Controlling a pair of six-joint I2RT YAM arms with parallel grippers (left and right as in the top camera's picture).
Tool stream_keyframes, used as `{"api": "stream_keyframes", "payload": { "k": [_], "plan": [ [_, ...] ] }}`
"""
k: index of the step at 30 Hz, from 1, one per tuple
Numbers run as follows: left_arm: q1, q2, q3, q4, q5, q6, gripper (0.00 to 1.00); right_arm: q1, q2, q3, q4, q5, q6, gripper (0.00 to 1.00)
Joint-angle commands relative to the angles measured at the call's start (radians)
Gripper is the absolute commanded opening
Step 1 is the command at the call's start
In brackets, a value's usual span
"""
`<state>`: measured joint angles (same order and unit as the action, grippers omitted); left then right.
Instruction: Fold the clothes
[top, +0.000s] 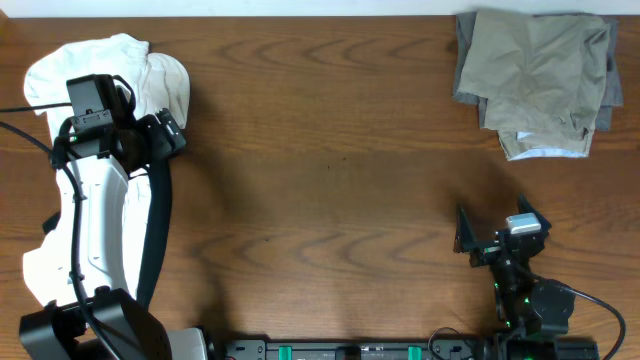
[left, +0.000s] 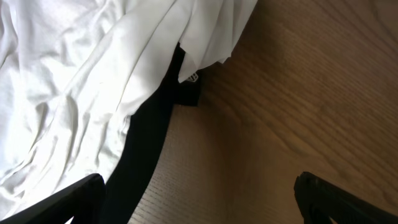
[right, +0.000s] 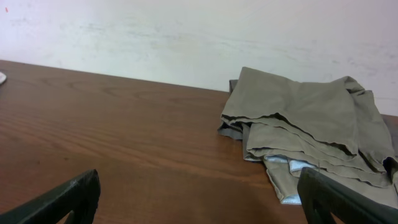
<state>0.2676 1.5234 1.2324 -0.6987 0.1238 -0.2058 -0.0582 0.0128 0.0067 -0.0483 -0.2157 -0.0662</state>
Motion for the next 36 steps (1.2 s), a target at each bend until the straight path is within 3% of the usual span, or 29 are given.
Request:
{"api": "stream_keyframes", "payload": {
  "k": [1, 20, 27, 36],
  "plan": [
    [0.0, 0.006, -0.008, 0.0, -0.005, 0.002, 0.98, -0.009, -0.007, -0.001, -0.005, 0.006, -0.01, 0.99],
    [-0.001, -0.06, -0.011, 0.005, -0.005, 0.002, 0.98, -0.009, -0.007, -0.001, -0.005, 0.006, -0.01, 0.99],
    [-0.016, -0.274, -0.086, 0.037, 0.002, 0.001, 0.98, -0.009, -0.007, -0.001, -0.005, 0.006, -0.01, 0.99],
    [-0.072, -0.654, -0.435, 0.334, 0.003, 0.021, 0.98, -0.009, -0.007, -0.001, -0.005, 0.006, -0.01, 0.99]
  ]
}}
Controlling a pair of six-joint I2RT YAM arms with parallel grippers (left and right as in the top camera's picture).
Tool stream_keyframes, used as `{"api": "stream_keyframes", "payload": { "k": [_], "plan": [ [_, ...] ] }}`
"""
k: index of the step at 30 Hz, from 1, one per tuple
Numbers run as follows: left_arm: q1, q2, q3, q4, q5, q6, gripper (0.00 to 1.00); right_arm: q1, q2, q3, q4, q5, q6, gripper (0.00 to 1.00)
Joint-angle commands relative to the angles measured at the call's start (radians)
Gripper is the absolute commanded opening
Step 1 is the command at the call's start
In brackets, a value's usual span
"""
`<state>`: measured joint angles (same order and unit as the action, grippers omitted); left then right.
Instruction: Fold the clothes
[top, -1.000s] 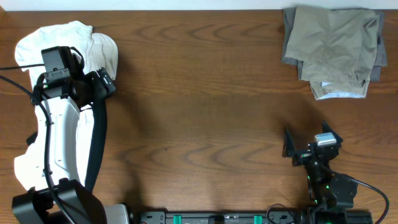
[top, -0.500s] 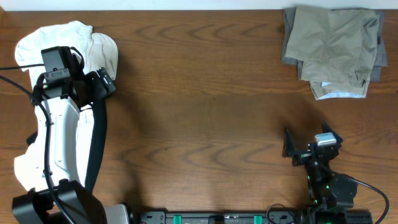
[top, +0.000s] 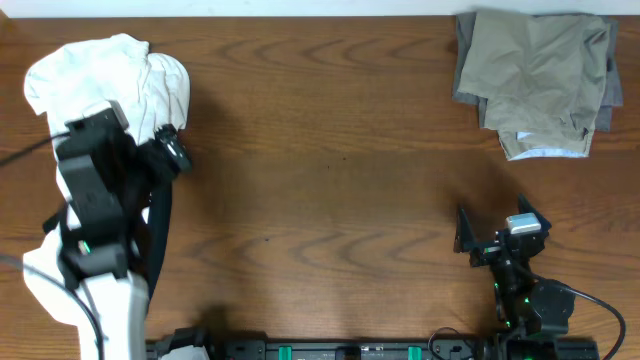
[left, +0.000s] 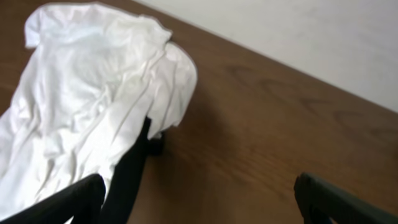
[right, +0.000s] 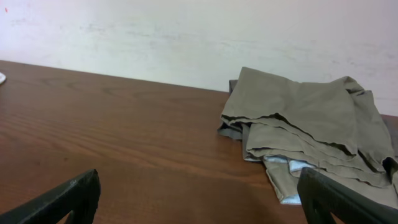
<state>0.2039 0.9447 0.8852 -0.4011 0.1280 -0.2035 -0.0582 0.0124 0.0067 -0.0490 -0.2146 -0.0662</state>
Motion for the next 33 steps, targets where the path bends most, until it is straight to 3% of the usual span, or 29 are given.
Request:
{"api": "stream_keyframes", "payload": {
  "k": [1, 9, 18, 28, 33],
  "plan": [
    [-0.013, -0.117, -0.132, 0.071, 0.01, 0.019, 0.98, -0.009, -0.006, -0.001, -0.005, 0.005, -0.01, 0.99],
    [-0.069, -0.377, -0.437, 0.29, 0.065, 0.03, 0.98, -0.009, -0.006, -0.001, -0.005, 0.005, -0.01, 0.99],
    [-0.17, -0.688, -0.697, 0.388, -0.043, 0.072, 0.98, -0.009, -0.006, -0.001, -0.005, 0.005, -0.01, 0.99],
    [-0.17, -0.932, -0.847, 0.389, -0.043, 0.072, 0.98, -0.009, -0.006, -0.001, -0.005, 0.005, -0.01, 0.99],
    [-0.173, -0.943, -0.881, 0.454, -0.035, 0.072, 0.98, -0.009, -0.006, -0.001, -0.005, 0.005, -0.01, 0.99]
  ]
}}
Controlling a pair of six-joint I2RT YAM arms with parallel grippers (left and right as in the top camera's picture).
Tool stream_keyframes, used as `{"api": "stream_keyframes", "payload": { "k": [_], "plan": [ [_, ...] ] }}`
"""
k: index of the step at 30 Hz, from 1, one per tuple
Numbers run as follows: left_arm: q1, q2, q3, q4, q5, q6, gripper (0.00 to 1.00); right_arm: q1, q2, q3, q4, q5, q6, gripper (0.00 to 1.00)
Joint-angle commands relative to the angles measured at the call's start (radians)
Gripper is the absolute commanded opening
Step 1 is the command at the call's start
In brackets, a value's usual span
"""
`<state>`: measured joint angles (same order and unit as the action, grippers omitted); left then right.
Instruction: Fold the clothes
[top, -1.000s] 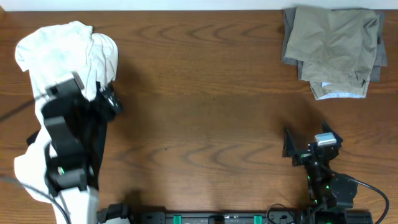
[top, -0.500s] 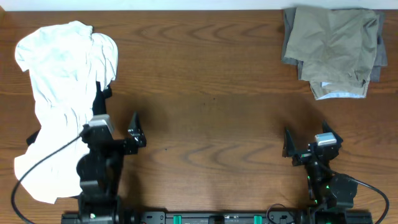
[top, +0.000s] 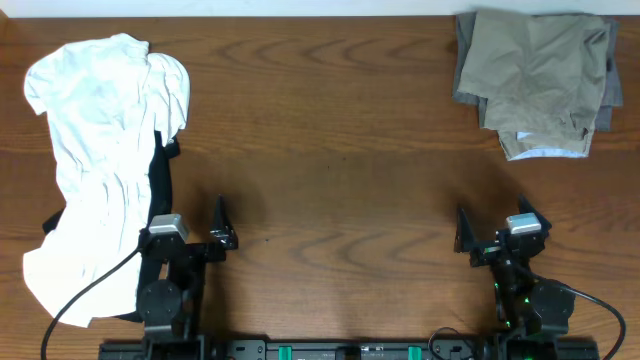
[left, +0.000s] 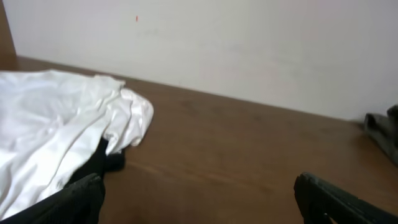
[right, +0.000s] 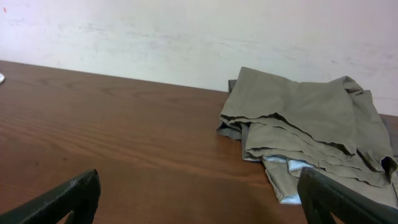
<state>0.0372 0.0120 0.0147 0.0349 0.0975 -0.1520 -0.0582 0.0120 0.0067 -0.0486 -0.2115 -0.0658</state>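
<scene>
A crumpled white garment (top: 100, 150) lies along the table's left side, with a black garment (top: 160, 190) showing under its right edge. The left wrist view shows the white garment (left: 56, 118) and the black one (left: 99, 163) ahead to the left. A folded khaki pile (top: 535, 80) sits at the far right corner, and the right wrist view shows it (right: 305, 118) over a pale blue layer. My left gripper (top: 188, 228) stands open at the near edge, right of the white garment, holding nothing (left: 199, 202). My right gripper (top: 493, 222) is open and holds nothing (right: 199, 199).
The brown wooden table (top: 330, 130) stretches between the two piles. A pale wall rises behind its far edge. The arm bases sit along the near edge.
My left arm was raised over the white garment's right edge; now it sits at the table's near edge, open and holding nothing. The right arm has not moved.
My left arm first reached out over the white garment, its camera close on the cloth and the black fabric. Then it stood higher and further back. Now it is at the near edge and the white garment lies uncovered. The khaki pile stayed put.
</scene>
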Motion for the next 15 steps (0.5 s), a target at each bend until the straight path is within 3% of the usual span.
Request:
{"api": "stream_keyframes", "payload": {
  "k": [1, 15],
  "plan": [
    [-0.008, -0.01, -0.011, 0.024, -0.005, 0.02, 0.98, -0.009, -0.006, -0.001, -0.005, 0.002, -0.01, 0.99],
    [-0.011, -0.01, -0.011, -0.1, -0.014, 0.053, 0.98, -0.009, -0.006, -0.001, -0.005, 0.002, -0.01, 0.99]
  ]
}}
